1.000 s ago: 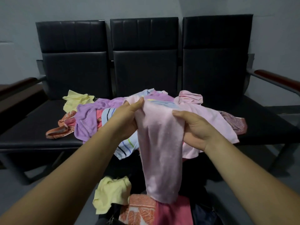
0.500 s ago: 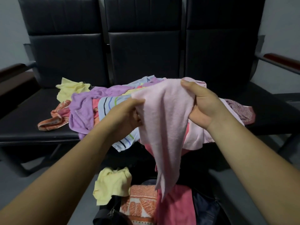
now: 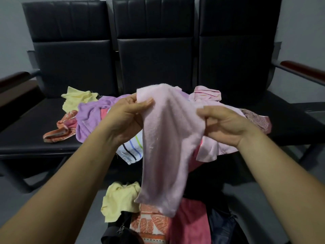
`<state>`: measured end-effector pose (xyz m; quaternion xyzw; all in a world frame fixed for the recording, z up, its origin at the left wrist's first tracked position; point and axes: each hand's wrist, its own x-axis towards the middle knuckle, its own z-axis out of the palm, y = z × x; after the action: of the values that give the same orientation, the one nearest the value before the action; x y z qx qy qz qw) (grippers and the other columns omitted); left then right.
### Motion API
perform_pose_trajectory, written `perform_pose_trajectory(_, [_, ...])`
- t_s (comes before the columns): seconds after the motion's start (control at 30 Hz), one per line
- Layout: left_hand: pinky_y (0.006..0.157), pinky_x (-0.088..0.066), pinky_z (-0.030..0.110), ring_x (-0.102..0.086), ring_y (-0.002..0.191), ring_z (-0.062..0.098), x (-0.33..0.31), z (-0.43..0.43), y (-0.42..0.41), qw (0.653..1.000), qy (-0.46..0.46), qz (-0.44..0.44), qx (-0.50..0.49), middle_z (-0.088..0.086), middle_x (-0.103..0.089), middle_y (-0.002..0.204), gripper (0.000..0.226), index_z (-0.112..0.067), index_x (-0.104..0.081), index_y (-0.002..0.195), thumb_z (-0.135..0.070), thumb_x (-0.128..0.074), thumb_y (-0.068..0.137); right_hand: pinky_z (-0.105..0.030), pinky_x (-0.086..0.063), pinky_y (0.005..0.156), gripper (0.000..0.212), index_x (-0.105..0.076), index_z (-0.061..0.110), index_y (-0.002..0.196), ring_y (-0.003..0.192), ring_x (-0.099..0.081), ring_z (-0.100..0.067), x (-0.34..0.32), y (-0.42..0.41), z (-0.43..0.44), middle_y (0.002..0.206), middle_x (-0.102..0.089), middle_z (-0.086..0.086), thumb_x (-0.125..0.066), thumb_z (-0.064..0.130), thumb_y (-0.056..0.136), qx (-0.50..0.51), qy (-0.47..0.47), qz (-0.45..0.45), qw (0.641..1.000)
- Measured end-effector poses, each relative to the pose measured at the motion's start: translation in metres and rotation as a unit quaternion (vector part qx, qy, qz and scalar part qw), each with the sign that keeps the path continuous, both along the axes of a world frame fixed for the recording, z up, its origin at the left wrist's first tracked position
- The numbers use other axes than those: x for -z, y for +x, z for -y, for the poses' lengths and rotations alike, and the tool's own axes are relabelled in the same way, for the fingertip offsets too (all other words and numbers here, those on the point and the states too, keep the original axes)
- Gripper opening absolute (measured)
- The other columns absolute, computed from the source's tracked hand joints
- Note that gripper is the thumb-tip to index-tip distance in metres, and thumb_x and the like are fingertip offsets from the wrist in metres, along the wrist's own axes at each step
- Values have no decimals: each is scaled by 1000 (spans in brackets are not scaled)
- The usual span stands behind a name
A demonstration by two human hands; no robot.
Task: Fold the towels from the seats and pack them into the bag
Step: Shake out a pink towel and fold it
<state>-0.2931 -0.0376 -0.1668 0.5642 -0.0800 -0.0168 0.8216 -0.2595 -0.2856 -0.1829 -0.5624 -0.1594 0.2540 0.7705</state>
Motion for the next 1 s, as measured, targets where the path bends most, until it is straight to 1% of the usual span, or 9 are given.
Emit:
perform_pose_trajectory(0.1, [85,-60,30,-71,95,21,2,-8,0,997,66,11,-35,12,-75,101,20,-2,-69,109,-2,-53,97,-34,-60,72,19,-77,18,72,76,-67,-18,3,-4,4,80,-71,-1,-65,16,86,62,-51,15,997])
perform_pose_trajectory(0.2, [81,-59,37,-70,91,21,6,-15,-2,960,256,37,-104,10,-75,99,20,-12,-72,107,-15,-52,104,-31,-59,64,10,-71,9,92,74,-67,-18,-2,0,6,85,-71,-5,-63,15,94,149,-15,18,989])
perform_pose_trajectory(0.27, [72,-62,37,-71,87,19,9,-18,-3,945,302,32,-122,3,-77,95,20,-20,-73,105,-27,-54,103,-29,-58,64,12,-69,4,97,74,-67,-18,-3,0,0,85,-71,-6,-62,13,97,178,13,7,984])
perform_pose_trajectory(0.43, [73,-60,31,-72,90,21,9,-12,-2,981,155,-60,-99,13,-76,107,35,-2,-69,117,-30,-56,101,-20,-58,71,22,-80,10,78,75,-72,-8,-7,-6,-7,82,-75,-2,-65,19,89,122,107,-53,985])
perform_pose_trajectory(0.5, [79,-60,29,-72,90,18,7,-13,-4,993,95,-49,-51,11,-75,106,37,1,-67,119,-26,-60,95,-21,-58,74,17,-77,3,94,83,-72,-11,-8,-6,-6,93,-75,-7,-62,11,93,110,75,-28,991])
perform_pose_trajectory(0.63, [85,-60,29,-72,100,20,10,-16,-7,982,187,3,-22,11,-75,108,23,-5,-68,115,-1,-57,95,-41,-54,93,22,-67,0,116,101,-67,-26,-6,-2,-2,106,-71,-13,-62,8,96,167,10,14,986])
perform_pose_trajectory(0.8, [75,-62,32,-74,86,15,12,-13,-8,944,306,16,-119,-4,-78,89,15,-28,-73,101,-25,-58,101,-35,-56,70,21,-70,7,116,82,-68,-21,-3,-1,-1,97,-72,-5,-64,16,98,214,-98,73,969])
perform_pose_trajectory(0.9, [83,-60,38,-71,90,21,8,-12,-7,963,237,-39,-121,7,-77,100,21,-14,-76,103,-30,-63,98,-27,-61,72,13,-71,0,103,83,-72,-17,-8,-5,-7,92,-76,-8,-64,8,96,219,-1,-14,976])
perform_pose_trajectory(1.0, [77,-57,30,-69,79,15,2,-9,-7,986,127,-54,-94,5,-75,91,22,-9,-74,102,-27,-62,97,-24,-60,84,13,-78,5,92,88,-73,-12,-14,-6,-6,97,-76,-7,-66,10,93,181,115,-83,973])
